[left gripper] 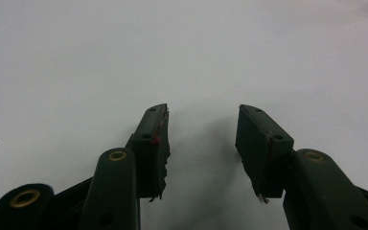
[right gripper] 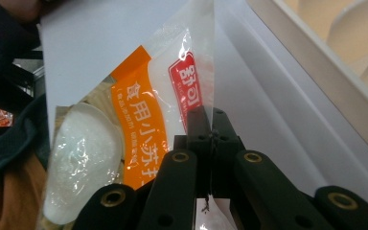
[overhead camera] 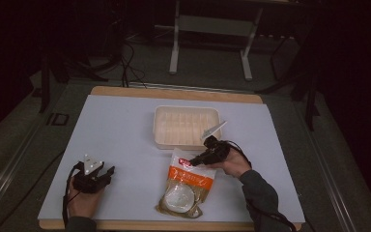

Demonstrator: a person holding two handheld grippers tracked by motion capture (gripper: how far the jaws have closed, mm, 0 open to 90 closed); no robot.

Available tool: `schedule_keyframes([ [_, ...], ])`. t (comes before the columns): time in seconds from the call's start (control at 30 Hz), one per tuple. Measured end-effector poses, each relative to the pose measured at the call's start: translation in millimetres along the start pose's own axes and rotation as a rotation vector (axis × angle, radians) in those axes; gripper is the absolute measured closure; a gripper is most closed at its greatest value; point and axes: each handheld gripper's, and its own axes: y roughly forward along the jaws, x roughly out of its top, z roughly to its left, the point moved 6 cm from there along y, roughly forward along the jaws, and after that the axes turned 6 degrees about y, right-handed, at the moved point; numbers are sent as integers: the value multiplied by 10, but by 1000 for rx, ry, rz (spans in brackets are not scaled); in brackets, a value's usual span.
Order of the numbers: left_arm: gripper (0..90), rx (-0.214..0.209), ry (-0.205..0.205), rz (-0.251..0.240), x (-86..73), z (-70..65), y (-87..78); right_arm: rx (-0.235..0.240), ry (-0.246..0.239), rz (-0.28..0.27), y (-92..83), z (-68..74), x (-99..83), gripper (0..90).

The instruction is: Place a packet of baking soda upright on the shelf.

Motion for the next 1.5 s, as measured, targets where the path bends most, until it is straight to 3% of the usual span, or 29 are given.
schedule_keyframes([
  [0.4, 547, -1, 0, 0, 0, 2, 0, 24, -56, -9, -123, 189, 125, 900],
  [0.97, 546, 0, 1, -2, 1, 0, 0, 79, -77, -21, -240, 400, 243, 900],
  [1.13, 546, 0, 1, -3, 2, 0, 0, 68, -76, -29, -304, 443, 287, 900],
  [1.27, 546, 0, 1, -2, 2, 0, 0, 42, -105, -32, -379, 504, 334, 900],
  [1.5, 544, 1, 1, -4, 3, -1, -1, 19, -167, 14, -460, 660, 387, 900],
])
